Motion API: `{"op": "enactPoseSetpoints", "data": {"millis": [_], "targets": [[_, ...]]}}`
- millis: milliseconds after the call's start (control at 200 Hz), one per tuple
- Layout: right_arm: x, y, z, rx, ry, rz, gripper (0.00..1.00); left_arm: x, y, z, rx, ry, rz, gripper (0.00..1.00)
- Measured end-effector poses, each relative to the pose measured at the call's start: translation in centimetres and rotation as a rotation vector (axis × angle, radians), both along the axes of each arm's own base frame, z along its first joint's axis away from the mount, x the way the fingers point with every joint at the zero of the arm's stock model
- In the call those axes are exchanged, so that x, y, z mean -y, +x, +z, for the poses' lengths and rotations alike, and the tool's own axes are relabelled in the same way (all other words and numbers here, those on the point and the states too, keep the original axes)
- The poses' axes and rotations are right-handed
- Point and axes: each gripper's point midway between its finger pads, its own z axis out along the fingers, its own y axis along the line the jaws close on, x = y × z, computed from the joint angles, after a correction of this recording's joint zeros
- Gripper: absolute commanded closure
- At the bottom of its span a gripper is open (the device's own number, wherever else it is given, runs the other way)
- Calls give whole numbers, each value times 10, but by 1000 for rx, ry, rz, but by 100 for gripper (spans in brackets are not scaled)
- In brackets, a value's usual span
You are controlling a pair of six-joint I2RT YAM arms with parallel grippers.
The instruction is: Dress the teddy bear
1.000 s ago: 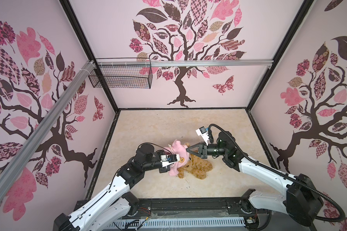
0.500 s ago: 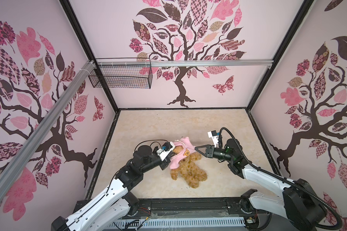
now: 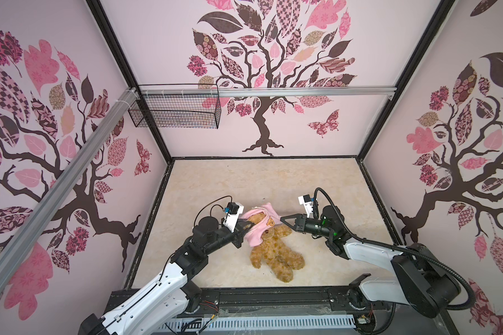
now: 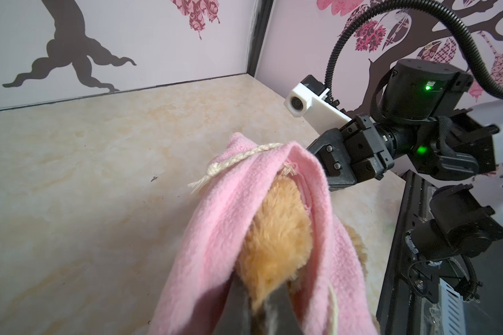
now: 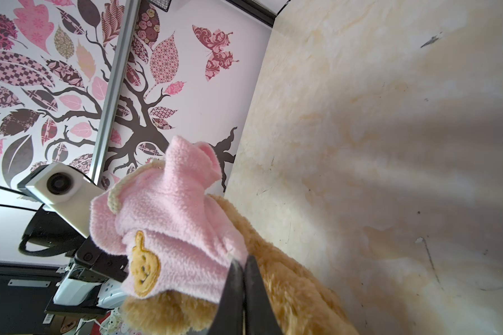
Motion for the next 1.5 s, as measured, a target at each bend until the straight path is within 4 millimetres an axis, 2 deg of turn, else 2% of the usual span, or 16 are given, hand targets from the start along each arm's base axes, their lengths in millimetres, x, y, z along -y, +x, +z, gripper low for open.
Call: {"op": "enactPoseSetpoints", "data": {"millis": [160,245,345,410,570,735,845,965,1055,1160,1290,1355,1420,1500], "targets": [[-21,14,16,57,-44,16,98,18,-10,-11,-5,77,-121,100],[-28,17,28,96,-43,29,98,26,-19,-6,19,112,-207,100],[-33,24,29,104,-69,41,100,30,-24,1,63,132,-262,100],[-36,27,21,97,-97,48,100,29,-23,5,76,127,-254,100],[-38,23,-18,44,-168,84,100,26,-16,19,86,69,-190,100],[-40,20,-44,29,-208,121,100,17,-8,4,22,55,-96,100],[-32,17,-53,23,-220,126,100,6,-1,-5,-6,63,-19,100],[-20,19,-46,58,-226,108,100,-6,7,-14,-40,93,62,100],[-16,19,-35,95,-228,102,94,-11,12,-20,-79,93,109,100],[-13,18,-29,123,-234,98,83,-13,18,-26,-148,67,151,100],[-4,20,-40,119,-324,55,66,-18,27,-38,-268,16,234,100],[-3,16,-39,142,-369,45,62,-18,30,-41,-323,-15,261,100],[-5,11,-29,197,-389,35,61,-19,32,-45,-384,-56,287,100],[-6,4,-7,305,-379,18,64,-22,36,-47,-466,-116,325,100]]}}
